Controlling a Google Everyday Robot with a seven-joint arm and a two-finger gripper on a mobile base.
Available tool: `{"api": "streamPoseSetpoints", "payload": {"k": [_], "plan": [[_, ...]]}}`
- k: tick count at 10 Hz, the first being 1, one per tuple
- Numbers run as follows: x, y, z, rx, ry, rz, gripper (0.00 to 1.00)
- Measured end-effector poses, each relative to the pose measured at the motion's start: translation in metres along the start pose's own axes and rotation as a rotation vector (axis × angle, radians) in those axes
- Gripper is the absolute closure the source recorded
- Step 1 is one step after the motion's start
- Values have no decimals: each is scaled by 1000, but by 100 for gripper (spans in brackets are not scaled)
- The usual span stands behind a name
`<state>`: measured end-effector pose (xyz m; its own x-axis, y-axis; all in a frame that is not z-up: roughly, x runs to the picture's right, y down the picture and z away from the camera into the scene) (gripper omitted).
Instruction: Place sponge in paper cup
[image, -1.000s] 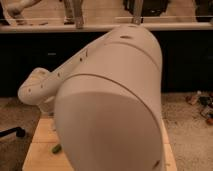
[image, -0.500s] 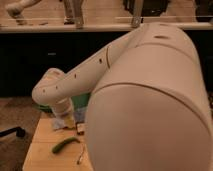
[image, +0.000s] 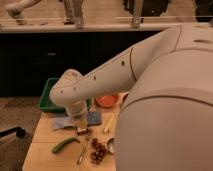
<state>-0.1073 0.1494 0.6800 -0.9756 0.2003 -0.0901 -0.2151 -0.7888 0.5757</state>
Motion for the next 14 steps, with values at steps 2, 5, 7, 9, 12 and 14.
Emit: {"api": "streamPoseSetpoints", "payload": {"k": [2, 5, 7, 9, 12, 14], "plan": [[-12, -3, 6, -1, 10, 27, 87], [-25, -8, 14, -11, 33, 53, 87], [-45, -14, 15, -21, 41, 71, 87], [-68, -24, 15, -27, 46, 101, 87], [-90, -40, 16, -29, 52, 138, 87], [-91, -51, 19, -25, 56, 144, 87]]}}
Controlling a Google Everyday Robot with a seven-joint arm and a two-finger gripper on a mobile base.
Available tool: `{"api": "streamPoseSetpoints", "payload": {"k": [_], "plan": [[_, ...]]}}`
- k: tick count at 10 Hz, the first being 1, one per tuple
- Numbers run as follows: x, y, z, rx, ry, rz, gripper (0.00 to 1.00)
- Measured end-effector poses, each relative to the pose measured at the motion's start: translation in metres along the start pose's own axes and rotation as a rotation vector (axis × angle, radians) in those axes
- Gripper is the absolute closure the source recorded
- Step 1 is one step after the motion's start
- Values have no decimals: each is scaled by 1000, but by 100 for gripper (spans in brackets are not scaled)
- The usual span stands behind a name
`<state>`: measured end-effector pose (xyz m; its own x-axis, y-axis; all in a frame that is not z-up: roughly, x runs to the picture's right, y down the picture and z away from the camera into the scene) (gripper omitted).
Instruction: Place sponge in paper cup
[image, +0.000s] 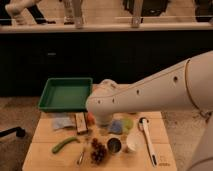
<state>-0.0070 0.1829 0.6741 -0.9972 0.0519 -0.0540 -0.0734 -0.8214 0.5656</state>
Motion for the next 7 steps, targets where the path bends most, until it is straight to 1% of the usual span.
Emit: {"api": "streamPoseSetpoints", "payload": {"k": [3, 7], "plan": [[0, -15, 2, 6, 3, 1, 87], [1, -15, 2, 6, 3, 0, 87]]}}
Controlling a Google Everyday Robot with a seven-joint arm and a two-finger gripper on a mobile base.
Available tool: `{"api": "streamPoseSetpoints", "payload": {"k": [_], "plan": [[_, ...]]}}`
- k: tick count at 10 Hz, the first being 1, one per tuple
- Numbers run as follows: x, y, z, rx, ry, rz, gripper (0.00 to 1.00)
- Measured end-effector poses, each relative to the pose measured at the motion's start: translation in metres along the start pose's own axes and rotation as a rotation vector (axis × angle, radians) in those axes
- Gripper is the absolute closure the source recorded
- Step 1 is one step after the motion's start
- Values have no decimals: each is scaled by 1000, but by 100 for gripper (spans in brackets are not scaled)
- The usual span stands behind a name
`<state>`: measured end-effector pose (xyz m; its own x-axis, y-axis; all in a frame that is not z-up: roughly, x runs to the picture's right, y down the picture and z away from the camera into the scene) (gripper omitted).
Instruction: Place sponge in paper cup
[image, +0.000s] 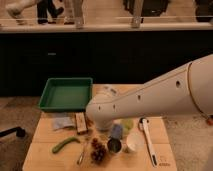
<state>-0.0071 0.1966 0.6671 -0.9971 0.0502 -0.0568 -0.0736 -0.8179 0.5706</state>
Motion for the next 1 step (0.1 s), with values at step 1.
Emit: {"api": "streamPoseSetpoints", "payload": {"k": [1], "plan": [[0, 0, 0, 0, 0, 0, 87]]}}
